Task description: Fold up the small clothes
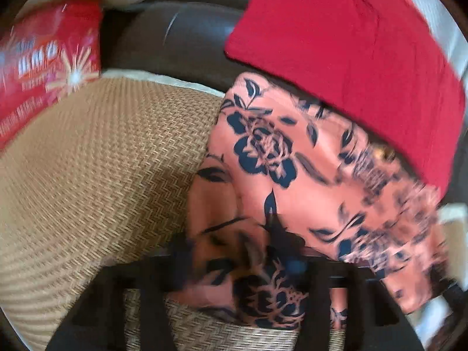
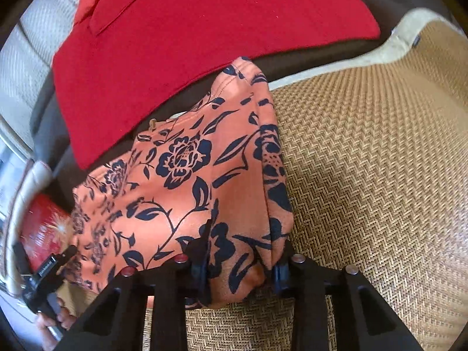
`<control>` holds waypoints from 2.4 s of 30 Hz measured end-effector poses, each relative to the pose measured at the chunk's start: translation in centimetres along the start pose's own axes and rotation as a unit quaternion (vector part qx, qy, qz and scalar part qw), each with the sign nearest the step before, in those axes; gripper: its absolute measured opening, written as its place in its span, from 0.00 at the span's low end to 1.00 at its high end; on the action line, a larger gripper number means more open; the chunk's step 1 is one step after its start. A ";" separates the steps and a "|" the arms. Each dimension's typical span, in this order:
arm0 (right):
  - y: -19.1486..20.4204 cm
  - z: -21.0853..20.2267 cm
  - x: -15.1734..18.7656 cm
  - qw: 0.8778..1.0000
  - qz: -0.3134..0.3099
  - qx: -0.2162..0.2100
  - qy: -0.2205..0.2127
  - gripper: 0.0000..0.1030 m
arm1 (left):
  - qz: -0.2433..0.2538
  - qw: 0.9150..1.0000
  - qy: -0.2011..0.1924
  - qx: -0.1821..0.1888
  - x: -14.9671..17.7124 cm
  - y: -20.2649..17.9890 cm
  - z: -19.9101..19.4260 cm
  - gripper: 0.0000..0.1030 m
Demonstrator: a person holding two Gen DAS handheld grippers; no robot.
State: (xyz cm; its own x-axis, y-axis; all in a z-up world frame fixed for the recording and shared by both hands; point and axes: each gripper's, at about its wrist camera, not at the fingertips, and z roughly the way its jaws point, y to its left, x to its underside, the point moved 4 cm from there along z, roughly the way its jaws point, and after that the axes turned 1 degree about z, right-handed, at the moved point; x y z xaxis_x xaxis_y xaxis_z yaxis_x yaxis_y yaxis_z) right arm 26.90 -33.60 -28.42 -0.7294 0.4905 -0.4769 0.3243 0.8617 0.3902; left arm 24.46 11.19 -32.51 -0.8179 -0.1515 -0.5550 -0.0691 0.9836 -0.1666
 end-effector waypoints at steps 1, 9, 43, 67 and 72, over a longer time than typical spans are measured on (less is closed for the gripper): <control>0.5 -0.2 0.1 1.000 -0.011 0.012 -0.004 0.30 | 0.005 1.000 -0.009 0.001 0.0 -0.3 -0.1 0.32; 2.1 -0.9 0.5 0.996 -0.056 0.059 -0.027 0.27 | 0.034 0.999 -0.016 -0.032 2.1 -1.2 -2.1 0.25; -2.1 -11.6 2.5 0.996 0.029 -0.008 -0.078 0.54 | 0.114 0.990 -0.083 -0.030 5.4 0.6 -15.2 0.65; 2.0 -2.1 -3.3 0.997 0.012 -0.042 -0.058 0.54 | 0.039 0.995 -0.054 -0.075 2.6 0.5 -8.5 0.73; 3.8 -5.1 0.7 0.996 -0.008 -0.079 -0.052 0.54 | 0.091 0.989 -0.099 -0.058 7.6 -1.5 -13.6 0.74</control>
State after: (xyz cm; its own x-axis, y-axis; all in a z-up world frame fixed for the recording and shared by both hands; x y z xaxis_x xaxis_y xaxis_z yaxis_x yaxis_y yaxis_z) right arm 24.57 -30.67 -23.28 -0.6652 0.4947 -0.5593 0.2089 0.8424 0.4967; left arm 10.57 9.86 -25.37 -0.6957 0.0250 -0.7179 -0.0049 0.9992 0.0396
